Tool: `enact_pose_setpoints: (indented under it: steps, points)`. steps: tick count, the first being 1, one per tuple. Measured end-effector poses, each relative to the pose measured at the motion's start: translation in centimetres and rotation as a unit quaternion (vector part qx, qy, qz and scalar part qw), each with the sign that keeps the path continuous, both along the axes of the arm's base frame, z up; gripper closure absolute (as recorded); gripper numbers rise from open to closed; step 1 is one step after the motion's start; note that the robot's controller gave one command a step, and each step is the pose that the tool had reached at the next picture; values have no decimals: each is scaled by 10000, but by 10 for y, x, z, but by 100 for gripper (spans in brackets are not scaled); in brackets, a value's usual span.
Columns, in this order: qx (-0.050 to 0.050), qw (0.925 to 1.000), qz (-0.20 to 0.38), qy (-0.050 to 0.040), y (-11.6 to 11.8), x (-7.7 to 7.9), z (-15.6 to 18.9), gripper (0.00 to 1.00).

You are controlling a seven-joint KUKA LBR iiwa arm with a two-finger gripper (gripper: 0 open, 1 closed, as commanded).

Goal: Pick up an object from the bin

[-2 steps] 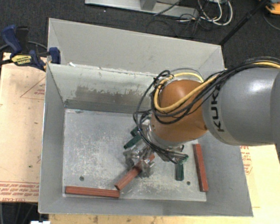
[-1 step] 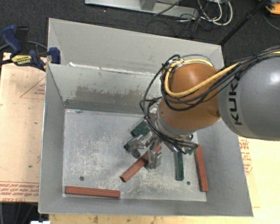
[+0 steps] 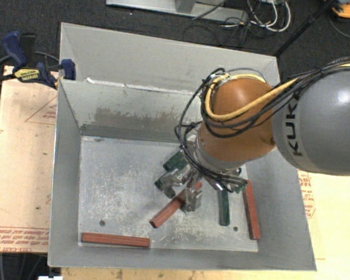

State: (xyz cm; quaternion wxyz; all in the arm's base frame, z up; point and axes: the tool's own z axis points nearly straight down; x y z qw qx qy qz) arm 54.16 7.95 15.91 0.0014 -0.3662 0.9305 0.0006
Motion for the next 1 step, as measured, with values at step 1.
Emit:
enact_pose_setpoints:
  steps: [1]
  points:
    - [0, 10000, -15, -22, 1, 1, 41, 100]
